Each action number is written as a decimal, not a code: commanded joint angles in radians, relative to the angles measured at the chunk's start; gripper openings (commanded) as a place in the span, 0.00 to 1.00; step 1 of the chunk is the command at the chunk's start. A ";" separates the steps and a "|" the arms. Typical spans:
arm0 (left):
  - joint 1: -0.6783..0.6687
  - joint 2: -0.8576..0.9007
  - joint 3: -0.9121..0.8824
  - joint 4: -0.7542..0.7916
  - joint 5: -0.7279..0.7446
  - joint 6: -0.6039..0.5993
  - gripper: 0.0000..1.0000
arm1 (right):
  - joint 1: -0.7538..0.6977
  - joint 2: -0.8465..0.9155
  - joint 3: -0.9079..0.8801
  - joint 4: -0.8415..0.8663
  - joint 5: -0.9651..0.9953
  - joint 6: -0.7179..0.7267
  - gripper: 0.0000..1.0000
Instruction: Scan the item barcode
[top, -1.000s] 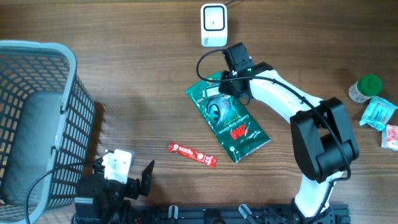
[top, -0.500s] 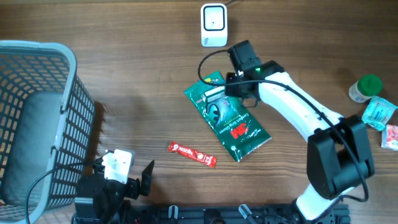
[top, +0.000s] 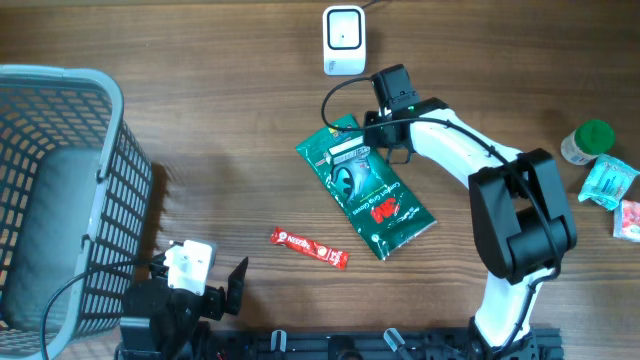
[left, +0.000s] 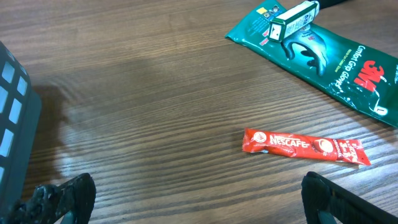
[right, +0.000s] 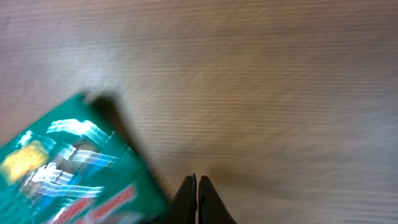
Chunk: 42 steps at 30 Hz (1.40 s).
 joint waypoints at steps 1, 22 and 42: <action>0.003 -0.005 -0.001 0.004 0.009 -0.005 1.00 | 0.004 0.007 0.003 -0.050 -0.241 -0.047 0.04; 0.003 -0.005 -0.001 0.004 0.009 -0.005 1.00 | 0.087 -0.058 0.003 -0.042 -0.409 0.036 0.06; 0.003 -0.005 -0.001 0.004 0.009 -0.005 1.00 | 0.035 0.021 0.064 0.189 -0.208 0.059 0.05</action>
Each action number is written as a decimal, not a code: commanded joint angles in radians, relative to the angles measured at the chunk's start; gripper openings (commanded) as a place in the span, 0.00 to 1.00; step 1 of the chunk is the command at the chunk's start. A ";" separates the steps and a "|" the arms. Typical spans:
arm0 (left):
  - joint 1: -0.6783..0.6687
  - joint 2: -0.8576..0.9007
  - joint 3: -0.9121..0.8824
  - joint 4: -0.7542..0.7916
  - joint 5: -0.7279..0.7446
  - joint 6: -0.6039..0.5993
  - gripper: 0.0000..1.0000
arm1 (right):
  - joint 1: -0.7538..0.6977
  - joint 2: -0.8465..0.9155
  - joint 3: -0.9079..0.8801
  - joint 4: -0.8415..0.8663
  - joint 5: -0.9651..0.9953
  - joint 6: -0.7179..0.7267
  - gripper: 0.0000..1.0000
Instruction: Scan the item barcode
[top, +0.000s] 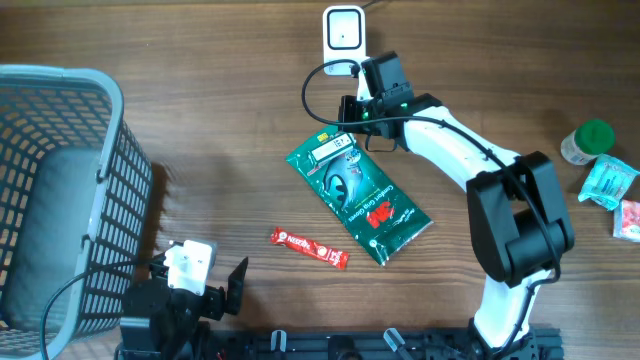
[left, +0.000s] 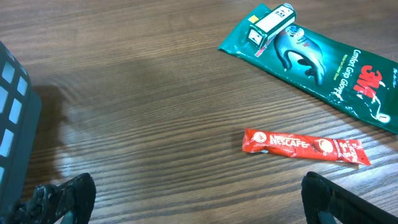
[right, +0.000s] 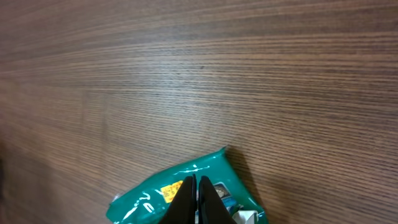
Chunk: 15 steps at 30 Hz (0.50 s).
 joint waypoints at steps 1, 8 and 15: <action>0.003 -0.005 -0.001 0.003 0.009 -0.005 1.00 | 0.002 0.024 0.018 0.011 0.037 0.000 0.04; 0.003 -0.005 -0.001 0.003 0.009 -0.005 1.00 | 0.002 0.120 0.018 -0.033 0.038 -0.020 0.04; 0.003 -0.005 -0.001 0.003 0.009 -0.005 1.00 | 0.001 0.047 0.018 -0.257 0.053 -0.049 0.04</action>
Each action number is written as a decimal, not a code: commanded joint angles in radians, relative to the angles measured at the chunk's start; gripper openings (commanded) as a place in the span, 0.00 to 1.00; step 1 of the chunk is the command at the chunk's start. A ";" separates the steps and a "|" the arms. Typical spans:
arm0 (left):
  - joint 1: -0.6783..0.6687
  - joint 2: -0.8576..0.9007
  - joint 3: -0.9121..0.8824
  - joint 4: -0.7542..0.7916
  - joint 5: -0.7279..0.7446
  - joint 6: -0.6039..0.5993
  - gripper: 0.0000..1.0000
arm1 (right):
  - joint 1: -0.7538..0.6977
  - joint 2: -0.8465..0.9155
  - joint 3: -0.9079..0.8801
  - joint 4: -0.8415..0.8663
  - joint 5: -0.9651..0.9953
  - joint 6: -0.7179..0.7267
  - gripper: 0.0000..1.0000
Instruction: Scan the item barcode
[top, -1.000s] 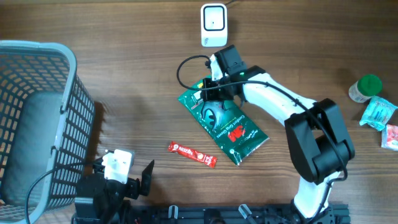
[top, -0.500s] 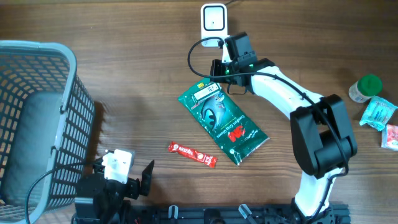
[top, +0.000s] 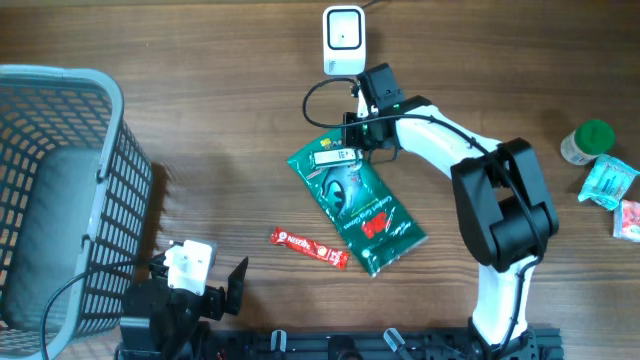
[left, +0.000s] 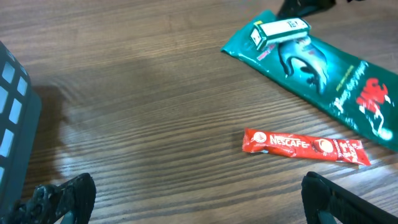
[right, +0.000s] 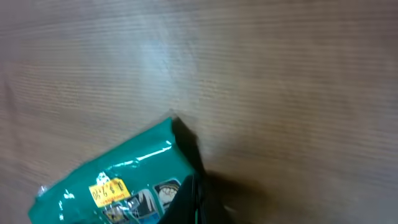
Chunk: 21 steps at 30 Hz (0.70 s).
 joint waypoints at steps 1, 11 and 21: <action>0.003 -0.005 -0.001 0.003 0.009 -0.005 1.00 | 0.001 -0.053 -0.005 -0.112 0.016 -0.029 0.04; 0.003 -0.005 -0.001 0.003 0.009 -0.005 1.00 | 0.004 -0.186 -0.005 -0.419 -0.127 -0.090 0.04; 0.003 -0.005 -0.001 0.003 0.009 -0.005 1.00 | 0.172 -0.204 -0.006 -0.505 0.161 -0.220 0.84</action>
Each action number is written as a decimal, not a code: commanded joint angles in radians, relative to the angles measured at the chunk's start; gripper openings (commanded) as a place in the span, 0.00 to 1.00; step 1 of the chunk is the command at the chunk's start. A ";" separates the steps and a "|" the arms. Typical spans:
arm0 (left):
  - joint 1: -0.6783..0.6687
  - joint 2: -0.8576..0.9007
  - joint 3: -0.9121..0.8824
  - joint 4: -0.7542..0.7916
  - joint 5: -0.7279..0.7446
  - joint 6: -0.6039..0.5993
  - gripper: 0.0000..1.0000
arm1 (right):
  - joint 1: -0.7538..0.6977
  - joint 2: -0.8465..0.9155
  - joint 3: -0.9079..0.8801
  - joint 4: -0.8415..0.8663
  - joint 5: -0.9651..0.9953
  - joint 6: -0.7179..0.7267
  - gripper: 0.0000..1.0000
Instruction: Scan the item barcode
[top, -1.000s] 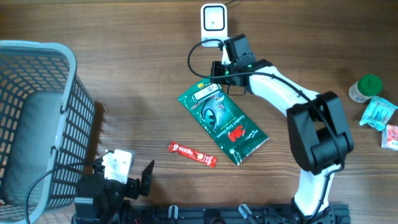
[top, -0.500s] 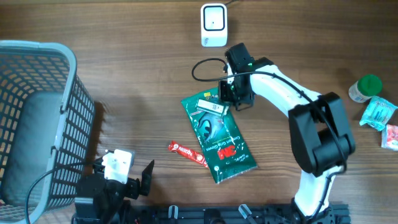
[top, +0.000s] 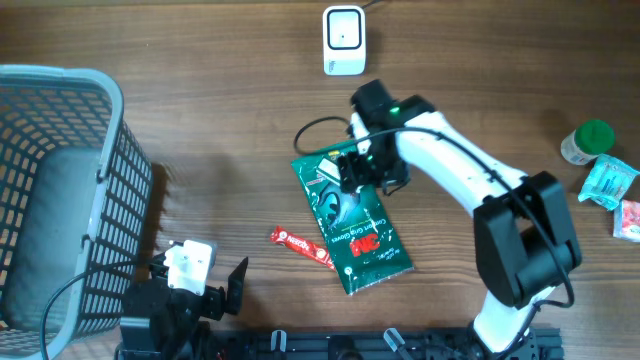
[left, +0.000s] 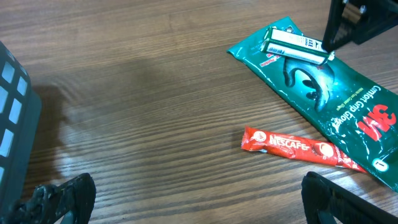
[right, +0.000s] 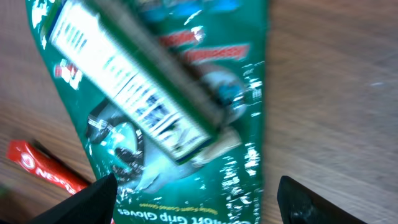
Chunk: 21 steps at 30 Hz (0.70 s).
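Observation:
A green 3M gloves packet (top: 352, 222) lies lengthwise on the wooden table, its white barcode label (right: 127, 93) face up near its far end. My right gripper (top: 364, 170) hovers open over that labelled end, and its fingers (right: 102, 194) straddle the packet (right: 186, 143) without touching it. The white scanner (top: 343, 40) stands at the far edge, well beyond the packet. My left gripper (left: 199, 205) rests open and empty near the front left, and the packet (left: 323, 102) shows at the upper right of its view.
A red Nescafe stick (top: 303, 248) lies just left of the packet's near end. A grey basket (top: 60, 190) fills the left side. A green-capped bottle (top: 590, 140) and small teal and pink packets (top: 608, 183) sit at the right edge.
My right gripper was shut at the packet's far corner near the scanner; now it is open above the labelled end. The packet has turned more lengthwise and lies nearer the front.
The packet first lay diagonally with my shut right gripper at its far edge. At the following moments the gripper stayed shut by that end and the packet lay shifted left and turned. Now the gripper is open over it. The left arm stayed put.

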 joint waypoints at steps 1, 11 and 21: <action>0.003 -0.005 -0.001 0.003 0.009 -0.005 1.00 | 0.111 -0.024 -0.001 0.019 0.198 -0.048 0.88; 0.003 -0.005 -0.001 0.003 0.009 -0.005 1.00 | 0.135 -0.019 -0.113 0.248 0.278 -0.213 0.76; 0.003 -0.005 -0.001 0.003 0.009 -0.005 1.00 | 0.135 0.039 -0.113 0.290 0.174 -0.289 0.65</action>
